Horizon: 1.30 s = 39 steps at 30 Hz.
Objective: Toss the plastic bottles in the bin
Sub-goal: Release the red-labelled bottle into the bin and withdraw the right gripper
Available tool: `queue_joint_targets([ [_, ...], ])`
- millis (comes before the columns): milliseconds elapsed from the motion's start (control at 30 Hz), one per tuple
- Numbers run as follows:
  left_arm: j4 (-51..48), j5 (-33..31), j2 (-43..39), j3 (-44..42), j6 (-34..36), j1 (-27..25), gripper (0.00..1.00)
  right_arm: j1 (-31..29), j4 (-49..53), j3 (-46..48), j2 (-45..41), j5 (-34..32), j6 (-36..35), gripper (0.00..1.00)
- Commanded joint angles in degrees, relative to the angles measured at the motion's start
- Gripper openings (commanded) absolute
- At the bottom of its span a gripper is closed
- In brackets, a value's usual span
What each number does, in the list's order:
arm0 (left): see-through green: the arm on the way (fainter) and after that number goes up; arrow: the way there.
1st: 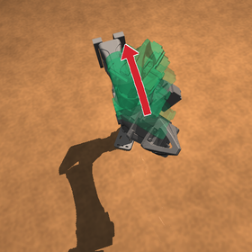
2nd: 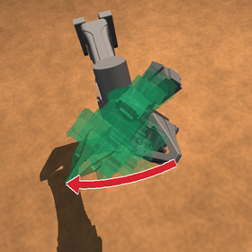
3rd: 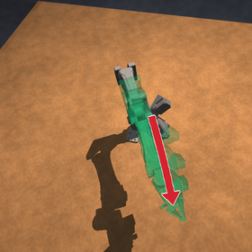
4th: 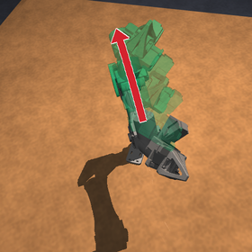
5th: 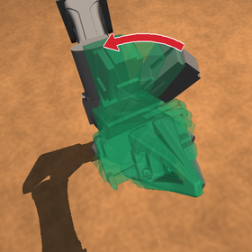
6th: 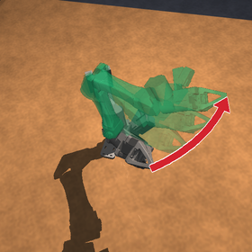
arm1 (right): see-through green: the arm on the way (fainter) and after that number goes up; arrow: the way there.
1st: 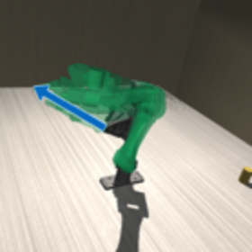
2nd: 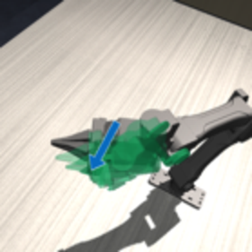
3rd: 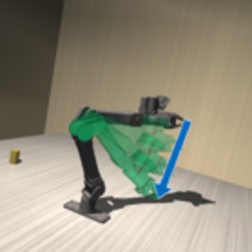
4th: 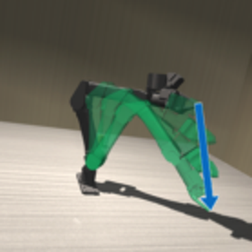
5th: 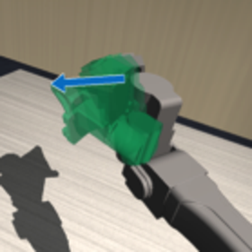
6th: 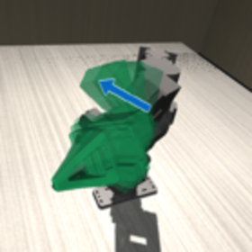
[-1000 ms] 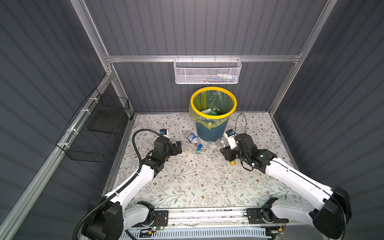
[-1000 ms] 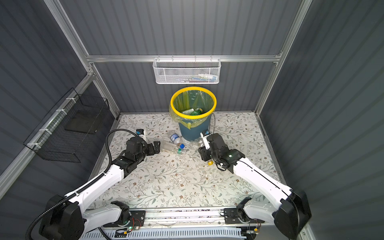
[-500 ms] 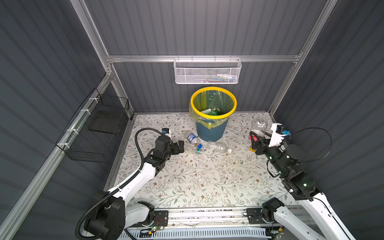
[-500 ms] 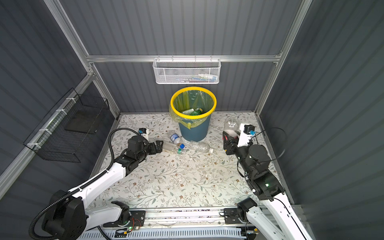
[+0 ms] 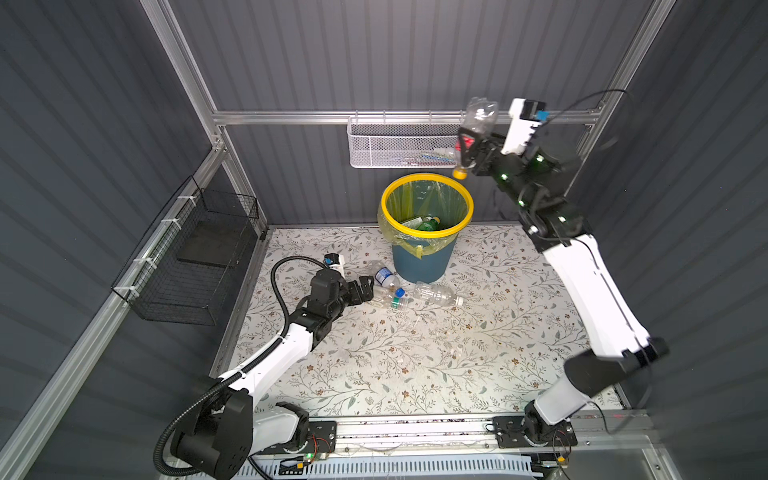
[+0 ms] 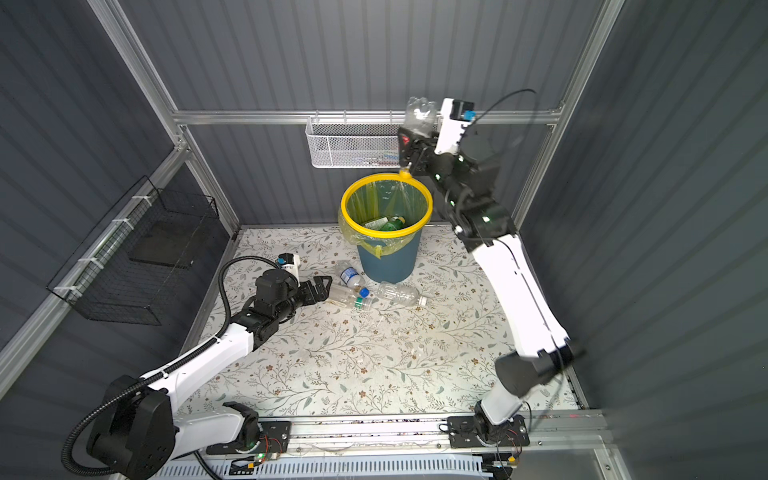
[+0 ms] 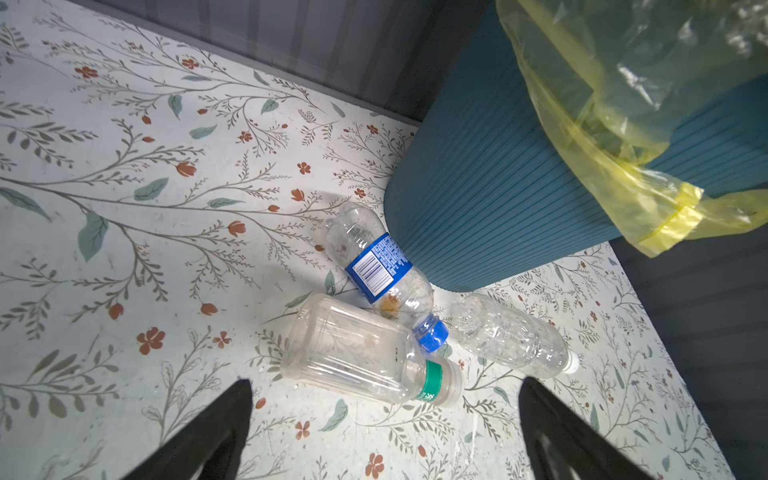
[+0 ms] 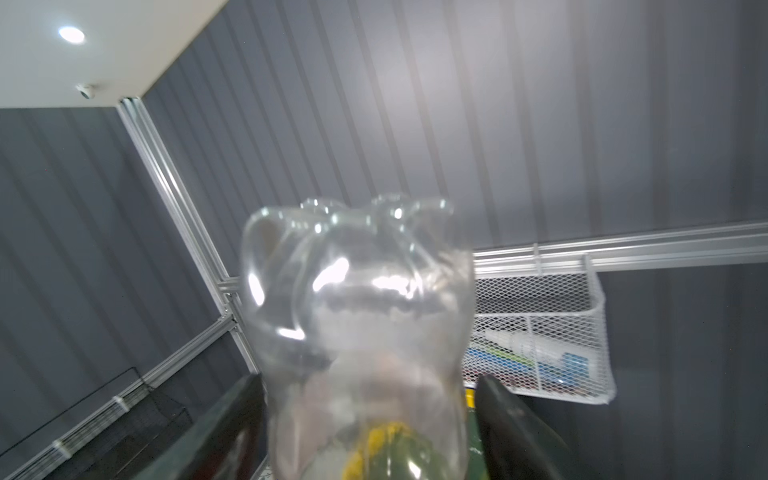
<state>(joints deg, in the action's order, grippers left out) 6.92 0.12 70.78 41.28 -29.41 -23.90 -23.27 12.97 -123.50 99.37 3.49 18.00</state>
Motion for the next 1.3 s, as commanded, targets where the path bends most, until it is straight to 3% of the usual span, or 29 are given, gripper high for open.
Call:
queue_joint_targets([
  [0, -0.23, 0.6, -1.51, -1.24, -1.83, 0.27, 1.0, -0.05, 10.82, 0.54, 0.94, 2.59, 1.11, 0.99],
  [100, -1.76, -0.19, -2.03, -1.35, -1.18, 0.26, 1.0, 0.58, 4.88, 7.92, -3.61, 0.56, 1.25, 0.99],
  [400, 0.61, 1.9, 3.42, 0.12, -5.98, -0.25, 1.0, 3.22, 1.68, 15.78, -8.07, 0.72, 3.32, 0.99],
  [567, -1.77, -2.09, 5.59, 1.88, -8.22, -3.48, 1.0, 4.38, 0.06, 20.19, -10.22, 0.73, 4.54, 0.99],
  [867, -6.88, -7.51, 11.83, 5.99, -16.73, -8.21, 1.0, 8.55, -4.31, 32.86, -17.4, 1.08, 7.78, 0.99],
  [1267, -9.38, -8.51, 18.95, 9.31, -28.76, -8.29, 1.0, 15.04, -12.44, 48.36, -26.08, 2.48, 13.16, 0.99],
])
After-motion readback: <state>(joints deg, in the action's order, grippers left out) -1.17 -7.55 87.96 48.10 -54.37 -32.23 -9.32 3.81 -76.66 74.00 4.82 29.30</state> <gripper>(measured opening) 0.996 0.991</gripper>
